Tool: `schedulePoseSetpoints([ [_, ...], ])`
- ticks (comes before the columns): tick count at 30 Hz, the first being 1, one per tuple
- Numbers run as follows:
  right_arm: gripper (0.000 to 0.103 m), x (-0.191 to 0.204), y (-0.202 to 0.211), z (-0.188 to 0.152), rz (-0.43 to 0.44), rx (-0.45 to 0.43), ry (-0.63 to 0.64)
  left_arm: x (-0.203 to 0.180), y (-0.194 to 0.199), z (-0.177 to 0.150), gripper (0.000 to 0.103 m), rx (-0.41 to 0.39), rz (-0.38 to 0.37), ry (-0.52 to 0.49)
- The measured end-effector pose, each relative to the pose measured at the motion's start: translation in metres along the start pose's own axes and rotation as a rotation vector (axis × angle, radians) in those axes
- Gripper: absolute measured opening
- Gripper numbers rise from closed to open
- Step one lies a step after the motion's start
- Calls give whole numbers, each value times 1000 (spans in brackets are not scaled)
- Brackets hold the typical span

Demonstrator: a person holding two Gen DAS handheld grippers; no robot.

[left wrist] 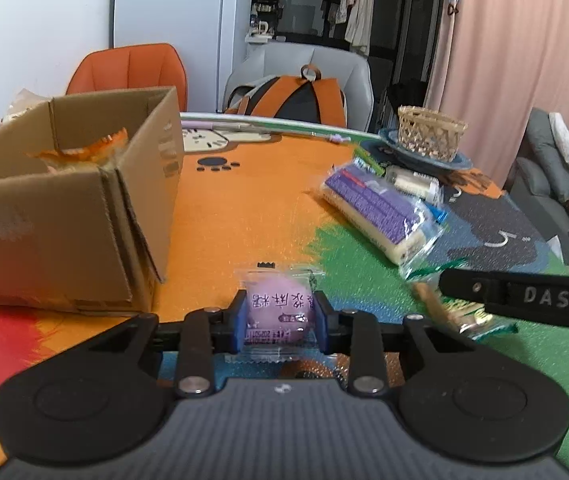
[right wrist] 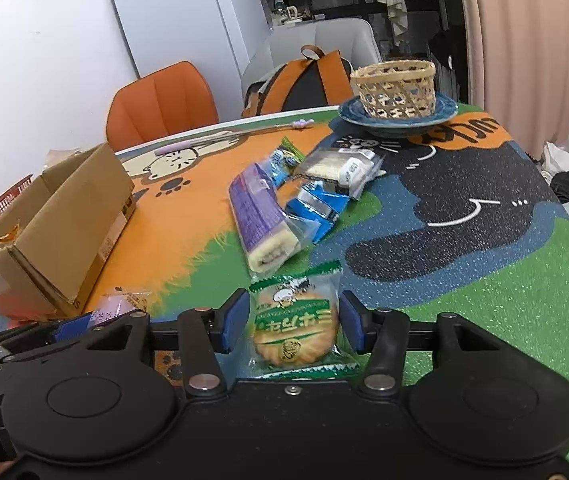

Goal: Organize snacks

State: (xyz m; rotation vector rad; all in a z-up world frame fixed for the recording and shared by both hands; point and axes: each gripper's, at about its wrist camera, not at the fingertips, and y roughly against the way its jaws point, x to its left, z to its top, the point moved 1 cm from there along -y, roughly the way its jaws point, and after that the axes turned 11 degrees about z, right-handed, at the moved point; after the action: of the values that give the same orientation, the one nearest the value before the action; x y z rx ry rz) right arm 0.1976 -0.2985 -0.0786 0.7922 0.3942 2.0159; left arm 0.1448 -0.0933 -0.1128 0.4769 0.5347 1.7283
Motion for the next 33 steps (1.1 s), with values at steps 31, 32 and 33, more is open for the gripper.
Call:
schedulePoseSetpoints([
  [31, 49, 42, -17, 3, 3, 34, 112, 37, 43, 25, 31, -99, -27, 71],
  [32, 49, 45, -15, 6, 5, 27, 118, 38, 46, 27, 31, -105, -30, 73],
  [33, 49, 47, -13, 8, 10, 19, 122, 39, 49, 29, 31, -112, -33, 75],
])
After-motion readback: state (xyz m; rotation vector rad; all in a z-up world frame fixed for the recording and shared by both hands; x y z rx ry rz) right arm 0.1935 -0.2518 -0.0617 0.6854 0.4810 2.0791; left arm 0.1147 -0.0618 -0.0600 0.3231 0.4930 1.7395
